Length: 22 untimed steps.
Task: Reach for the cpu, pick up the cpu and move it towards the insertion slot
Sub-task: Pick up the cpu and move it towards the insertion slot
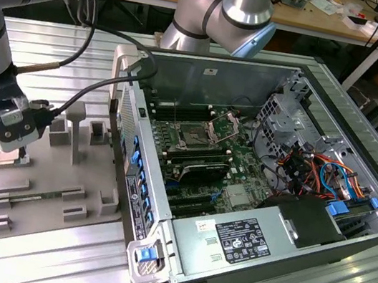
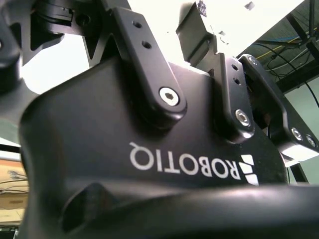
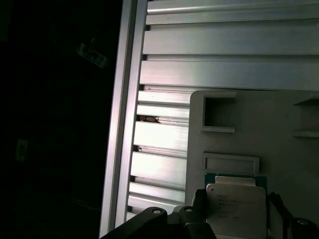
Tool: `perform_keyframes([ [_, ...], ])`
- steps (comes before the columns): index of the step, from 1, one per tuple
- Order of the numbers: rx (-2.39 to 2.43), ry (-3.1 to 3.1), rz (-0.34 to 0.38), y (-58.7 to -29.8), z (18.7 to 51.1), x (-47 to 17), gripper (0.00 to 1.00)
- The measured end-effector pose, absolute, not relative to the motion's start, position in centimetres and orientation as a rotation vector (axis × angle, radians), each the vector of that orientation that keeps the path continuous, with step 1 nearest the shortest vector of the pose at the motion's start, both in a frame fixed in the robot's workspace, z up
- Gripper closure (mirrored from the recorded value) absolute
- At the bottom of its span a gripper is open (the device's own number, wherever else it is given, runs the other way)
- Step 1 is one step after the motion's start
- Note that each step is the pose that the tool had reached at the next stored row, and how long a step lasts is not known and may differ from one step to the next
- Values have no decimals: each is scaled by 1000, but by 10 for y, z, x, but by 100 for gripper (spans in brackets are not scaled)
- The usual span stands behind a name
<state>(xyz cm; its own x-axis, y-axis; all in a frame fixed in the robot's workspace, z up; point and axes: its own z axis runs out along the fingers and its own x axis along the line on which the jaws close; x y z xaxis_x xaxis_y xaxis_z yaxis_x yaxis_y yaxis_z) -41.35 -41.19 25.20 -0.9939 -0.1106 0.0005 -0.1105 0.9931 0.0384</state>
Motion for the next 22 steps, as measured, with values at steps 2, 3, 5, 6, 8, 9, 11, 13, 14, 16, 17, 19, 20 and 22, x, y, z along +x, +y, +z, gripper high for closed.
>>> perform_keyframes([
  [2, 174, -3134, -60, -412, 253, -414, 45],
  [3, 174, -3134, -60, -412, 253, -413, 45],
  [5, 174, -3134, -60, -412, 254, -413, 45],
  [6, 174, -3134, -60, -412, 255, -413, 45],
  [8, 174, -3134, -60, -412, 256, -413, 45],
  [9, 174, -3134, -60, -412, 256, -413, 45],
  [11, 174, -3134, -60, -412, 257, -413, 45],
  [13, 174, -3134, -60, -412, 258, -413, 45],
  [14, 174, -3134, -60, -412, 259, -413, 45],
  [16, 174, -3134, -60, -412, 260, -413, 45],
  [17, 174, -3134, -60, -412, 260, -413, 45],
  [19, 174, -3134, -60, -412, 261, -413, 45],
  [20, 174, -3134, -60, -412, 262, -413, 45],
  [22, 174, -3134, -60, -412, 263, -413, 45],
])
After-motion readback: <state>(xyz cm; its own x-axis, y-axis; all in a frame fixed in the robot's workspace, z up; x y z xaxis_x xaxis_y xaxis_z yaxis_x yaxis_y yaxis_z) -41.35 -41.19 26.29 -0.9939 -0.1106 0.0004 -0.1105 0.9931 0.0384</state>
